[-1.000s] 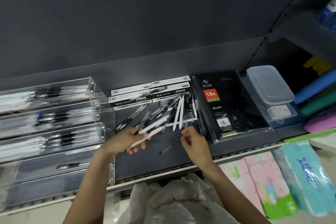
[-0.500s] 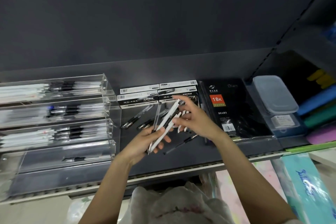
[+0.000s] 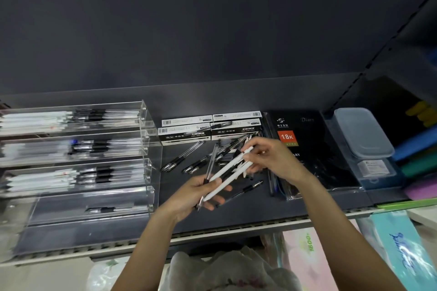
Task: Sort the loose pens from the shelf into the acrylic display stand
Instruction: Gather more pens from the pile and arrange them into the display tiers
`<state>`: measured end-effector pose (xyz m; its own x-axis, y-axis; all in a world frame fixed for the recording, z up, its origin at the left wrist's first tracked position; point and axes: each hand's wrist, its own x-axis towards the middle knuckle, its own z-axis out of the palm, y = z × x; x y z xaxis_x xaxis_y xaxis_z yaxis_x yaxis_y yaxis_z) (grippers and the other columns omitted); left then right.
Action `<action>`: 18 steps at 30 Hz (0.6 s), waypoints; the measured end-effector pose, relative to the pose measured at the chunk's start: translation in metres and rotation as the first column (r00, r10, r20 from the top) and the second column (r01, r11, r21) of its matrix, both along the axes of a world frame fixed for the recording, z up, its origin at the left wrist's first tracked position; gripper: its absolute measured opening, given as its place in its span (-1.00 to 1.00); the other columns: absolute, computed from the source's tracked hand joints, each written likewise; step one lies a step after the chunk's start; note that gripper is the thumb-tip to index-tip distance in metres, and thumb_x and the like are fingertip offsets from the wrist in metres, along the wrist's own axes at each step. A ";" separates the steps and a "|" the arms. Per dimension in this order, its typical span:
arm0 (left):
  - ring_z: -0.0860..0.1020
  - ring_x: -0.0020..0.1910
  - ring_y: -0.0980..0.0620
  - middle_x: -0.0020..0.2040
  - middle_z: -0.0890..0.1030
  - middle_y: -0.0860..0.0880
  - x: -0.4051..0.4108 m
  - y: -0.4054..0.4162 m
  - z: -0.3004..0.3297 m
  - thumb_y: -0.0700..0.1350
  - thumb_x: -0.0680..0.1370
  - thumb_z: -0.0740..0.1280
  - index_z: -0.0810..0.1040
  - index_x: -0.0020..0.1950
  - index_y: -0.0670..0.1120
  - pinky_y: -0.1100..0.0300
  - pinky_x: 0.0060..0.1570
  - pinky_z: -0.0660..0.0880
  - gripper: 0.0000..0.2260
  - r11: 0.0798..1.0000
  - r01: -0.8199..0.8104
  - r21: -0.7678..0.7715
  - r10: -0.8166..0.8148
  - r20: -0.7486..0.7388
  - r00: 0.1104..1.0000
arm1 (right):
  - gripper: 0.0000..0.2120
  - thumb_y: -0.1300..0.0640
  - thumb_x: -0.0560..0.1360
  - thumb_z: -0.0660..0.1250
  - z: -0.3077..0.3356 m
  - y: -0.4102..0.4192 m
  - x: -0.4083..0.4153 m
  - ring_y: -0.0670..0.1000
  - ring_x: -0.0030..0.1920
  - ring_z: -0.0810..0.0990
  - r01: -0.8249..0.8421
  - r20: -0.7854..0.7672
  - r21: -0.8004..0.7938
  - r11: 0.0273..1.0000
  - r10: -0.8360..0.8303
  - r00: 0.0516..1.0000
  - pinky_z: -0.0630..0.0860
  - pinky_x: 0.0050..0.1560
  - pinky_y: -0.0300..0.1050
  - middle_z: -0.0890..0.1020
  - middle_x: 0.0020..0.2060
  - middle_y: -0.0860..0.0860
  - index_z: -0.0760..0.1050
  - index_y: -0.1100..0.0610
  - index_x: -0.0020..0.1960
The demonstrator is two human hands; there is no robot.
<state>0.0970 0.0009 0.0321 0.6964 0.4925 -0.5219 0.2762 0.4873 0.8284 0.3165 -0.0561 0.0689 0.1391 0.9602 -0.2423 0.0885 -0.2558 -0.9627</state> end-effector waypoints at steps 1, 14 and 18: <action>0.64 -0.29 0.10 -0.05 0.70 -0.02 0.000 0.001 -0.001 -0.14 0.60 0.23 0.54 0.11 -0.13 0.31 -0.41 0.49 -0.84 1.000 -0.011 0.005 0.011 -0.003 1.000 | -0.88 0.32 0.45 0.37 0.001 -0.002 0.006 0.13 -0.32 0.67 0.039 0.013 0.025 0.999 -0.040 0.999 0.61 -0.31 -0.21 0.64 -0.25 0.16 0.54 0.23 -0.02; 0.56 0.22 -0.02 0.22 0.60 -0.07 0.037 -0.015 -0.013 -0.26 0.63 0.11 0.46 0.27 -0.16 0.04 0.22 0.49 -0.74 0.807 -0.483 -0.341 0.581 0.312 0.751 | -0.87 0.30 0.44 0.41 -0.044 -0.030 -0.063 -0.04 -0.13 0.66 0.551 -0.049 0.262 0.792 -0.559 0.827 0.54 -0.13 -0.22 0.66 -0.21 -0.04 0.48 0.14 -0.14; 0.58 0.20 0.00 0.23 0.60 -0.09 0.043 -0.020 -0.013 -0.26 0.63 0.12 0.49 0.29 -0.17 0.11 0.17 0.52 -0.72 0.730 -0.528 -0.434 0.668 0.289 0.686 | -0.79 0.35 0.42 0.41 -0.056 -0.034 -0.087 -0.19 -0.16 0.64 0.543 0.075 0.275 0.793 -0.581 0.810 0.52 -0.12 -0.34 0.65 -0.22 -0.18 0.47 0.08 -0.18</action>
<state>0.1405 -0.0189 0.0195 0.4791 0.7486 -0.4583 -0.4826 0.6608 0.5749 0.2291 -0.0902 0.0127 0.6875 0.7250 0.0426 0.1439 -0.0784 -0.9865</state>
